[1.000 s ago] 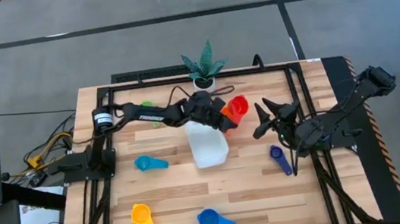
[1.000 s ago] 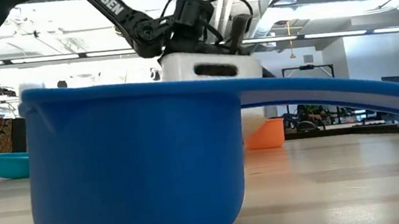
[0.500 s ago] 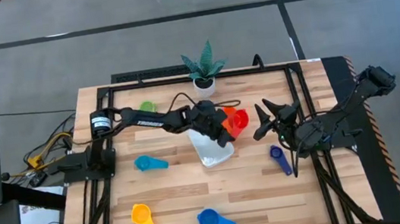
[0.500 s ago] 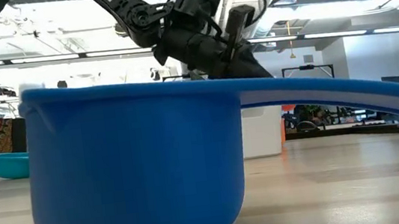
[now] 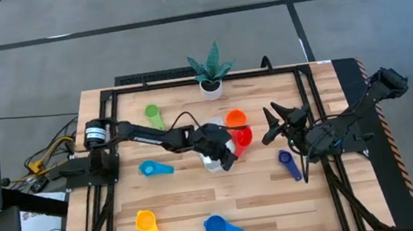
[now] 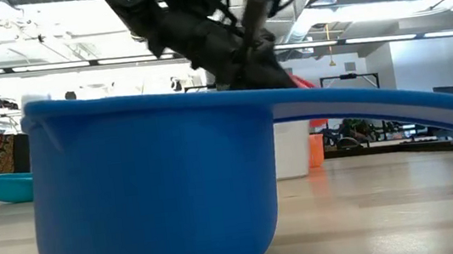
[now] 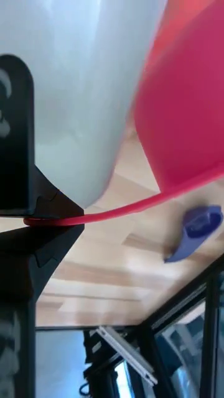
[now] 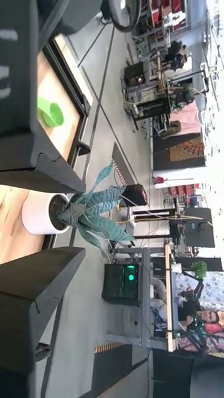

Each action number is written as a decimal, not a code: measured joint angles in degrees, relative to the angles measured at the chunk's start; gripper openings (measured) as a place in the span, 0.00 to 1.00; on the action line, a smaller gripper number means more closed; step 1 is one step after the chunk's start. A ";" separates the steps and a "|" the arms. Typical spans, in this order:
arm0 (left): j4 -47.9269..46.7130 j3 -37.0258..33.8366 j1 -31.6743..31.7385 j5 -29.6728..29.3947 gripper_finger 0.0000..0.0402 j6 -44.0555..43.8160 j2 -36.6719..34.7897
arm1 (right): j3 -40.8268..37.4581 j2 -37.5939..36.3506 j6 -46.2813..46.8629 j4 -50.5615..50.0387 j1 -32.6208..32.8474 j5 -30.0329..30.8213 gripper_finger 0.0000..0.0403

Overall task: Nest measuring cups in basket
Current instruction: Stack the red measuring cup on top of the the orange measuring cup

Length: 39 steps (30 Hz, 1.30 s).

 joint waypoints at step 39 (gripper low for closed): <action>-13.94 13.78 11.58 6.05 0.00 -5.52 2.88 | -0.01 -0.62 -1.53 1.04 0.78 0.00 0.41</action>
